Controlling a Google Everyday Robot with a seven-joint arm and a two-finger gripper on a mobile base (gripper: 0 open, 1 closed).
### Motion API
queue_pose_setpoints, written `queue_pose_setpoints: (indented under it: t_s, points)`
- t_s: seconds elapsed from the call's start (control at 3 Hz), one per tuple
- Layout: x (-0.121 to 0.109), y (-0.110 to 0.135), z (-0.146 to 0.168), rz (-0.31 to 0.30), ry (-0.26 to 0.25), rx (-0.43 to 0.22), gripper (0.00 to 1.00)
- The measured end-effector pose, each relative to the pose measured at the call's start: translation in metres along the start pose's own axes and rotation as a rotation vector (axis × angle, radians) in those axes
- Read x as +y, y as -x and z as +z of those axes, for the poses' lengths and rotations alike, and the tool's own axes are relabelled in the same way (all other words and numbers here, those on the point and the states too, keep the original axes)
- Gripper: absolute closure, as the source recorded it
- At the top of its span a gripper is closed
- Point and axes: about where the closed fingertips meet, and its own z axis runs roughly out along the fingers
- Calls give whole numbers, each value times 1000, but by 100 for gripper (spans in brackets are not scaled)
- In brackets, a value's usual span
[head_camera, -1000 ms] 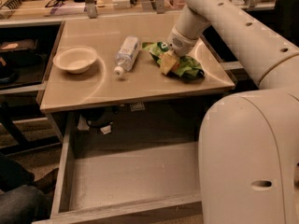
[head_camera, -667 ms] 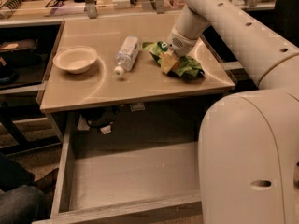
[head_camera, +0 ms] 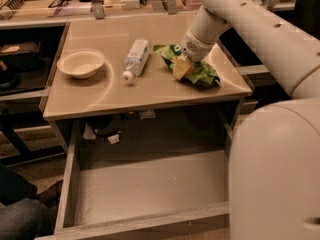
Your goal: Place green rice chip bag into top drawer
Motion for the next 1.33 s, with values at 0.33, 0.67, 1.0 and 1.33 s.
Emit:
queue_pose_setpoints:
  t_s: [0.33,0.67,1.0,1.33]
  points:
    - [20,-17,-21,12,-49,-67,100]
    - [59,-57,-30,23,-45,-120,100]
    - [60,-60,-29,26,-41,-117,100]
    - [73,-61,-34,9,-36,-137,100]
